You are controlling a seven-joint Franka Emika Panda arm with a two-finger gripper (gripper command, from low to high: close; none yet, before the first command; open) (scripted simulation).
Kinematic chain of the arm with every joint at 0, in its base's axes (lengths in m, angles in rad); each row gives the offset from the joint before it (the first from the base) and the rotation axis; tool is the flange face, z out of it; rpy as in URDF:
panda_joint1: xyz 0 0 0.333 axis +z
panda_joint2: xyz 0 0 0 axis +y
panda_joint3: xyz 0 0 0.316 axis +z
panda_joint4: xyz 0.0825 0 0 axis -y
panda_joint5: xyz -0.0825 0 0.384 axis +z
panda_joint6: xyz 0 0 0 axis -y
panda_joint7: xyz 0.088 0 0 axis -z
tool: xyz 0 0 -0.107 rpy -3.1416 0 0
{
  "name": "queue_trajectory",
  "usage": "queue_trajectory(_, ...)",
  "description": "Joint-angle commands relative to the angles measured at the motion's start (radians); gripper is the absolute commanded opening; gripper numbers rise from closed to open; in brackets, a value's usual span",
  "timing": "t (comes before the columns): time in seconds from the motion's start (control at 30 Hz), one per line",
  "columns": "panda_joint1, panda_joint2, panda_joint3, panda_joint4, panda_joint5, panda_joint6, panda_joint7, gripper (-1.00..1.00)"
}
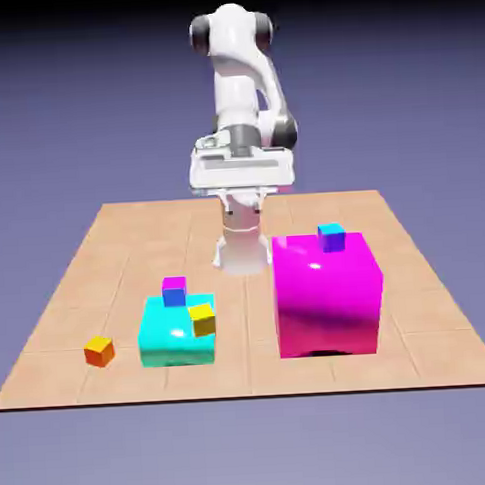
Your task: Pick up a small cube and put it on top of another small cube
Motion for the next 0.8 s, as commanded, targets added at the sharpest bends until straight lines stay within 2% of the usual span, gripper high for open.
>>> queue_trajectory(0.0, -0.026, 0.036, -0.003, 0.023, 0.014, -0.020, 0.035, 0.00)
queue_trajectory(0.77, -0.619, 0.870, -0.064, 0.548, 0.330, -0.487, 0.841, 0.00)
